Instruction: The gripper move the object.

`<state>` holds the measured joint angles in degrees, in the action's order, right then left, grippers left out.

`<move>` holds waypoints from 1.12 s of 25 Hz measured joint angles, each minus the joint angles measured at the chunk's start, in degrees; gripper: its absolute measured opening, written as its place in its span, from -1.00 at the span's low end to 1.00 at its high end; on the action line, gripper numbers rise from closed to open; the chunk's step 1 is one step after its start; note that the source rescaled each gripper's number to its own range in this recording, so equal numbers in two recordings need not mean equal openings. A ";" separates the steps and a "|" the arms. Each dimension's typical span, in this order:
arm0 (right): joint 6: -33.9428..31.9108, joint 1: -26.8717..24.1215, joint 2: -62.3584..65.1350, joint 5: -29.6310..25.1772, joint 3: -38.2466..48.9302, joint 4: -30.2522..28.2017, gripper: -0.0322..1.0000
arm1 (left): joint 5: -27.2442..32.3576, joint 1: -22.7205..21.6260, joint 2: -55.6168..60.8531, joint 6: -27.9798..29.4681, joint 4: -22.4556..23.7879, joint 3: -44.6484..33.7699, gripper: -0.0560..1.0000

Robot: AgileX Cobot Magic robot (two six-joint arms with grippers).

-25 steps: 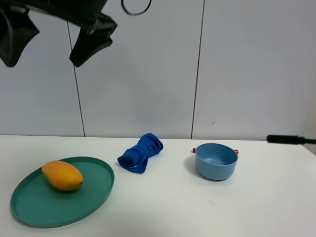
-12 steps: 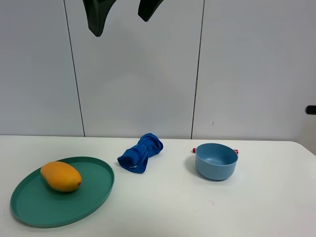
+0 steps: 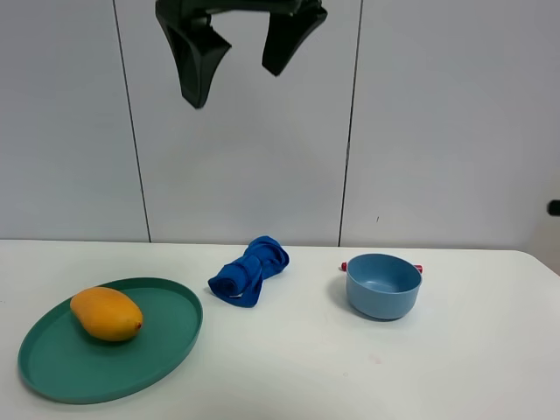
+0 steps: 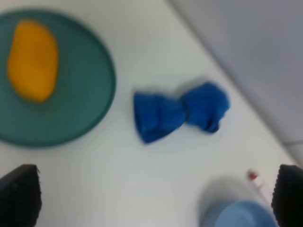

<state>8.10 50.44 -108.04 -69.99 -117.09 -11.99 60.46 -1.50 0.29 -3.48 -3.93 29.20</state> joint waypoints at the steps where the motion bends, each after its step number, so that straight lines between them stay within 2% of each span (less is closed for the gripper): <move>1: 0.00 -0.17 0.50 0.03 2.29 0.94 0.99 | 0.00 0.00 0.00 0.00 0.00 0.00 1.00; 6: -0.57 -2.94 4.47 -0.03 15.22 3.86 0.99 | 0.00 0.00 0.00 0.00 0.00 0.00 1.00; 13: -3.21 -9.27 13.41 -0.02 28.30 3.98 0.99 | 0.00 0.00 0.00 0.00 0.00 0.00 1.00; 20: -5.48 -20.32 23.14 0.04 39.45 3.98 0.99 | 0.00 0.00 0.00 0.00 0.00 0.00 1.00; 28: -5.48 -35.67 36.49 0.04 50.36 3.21 0.99 | 0.00 0.00 0.00 0.00 0.00 0.00 1.00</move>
<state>2.62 14.77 -71.55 -69.95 -66.73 -8.78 60.46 -1.50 0.29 -3.48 -3.93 29.20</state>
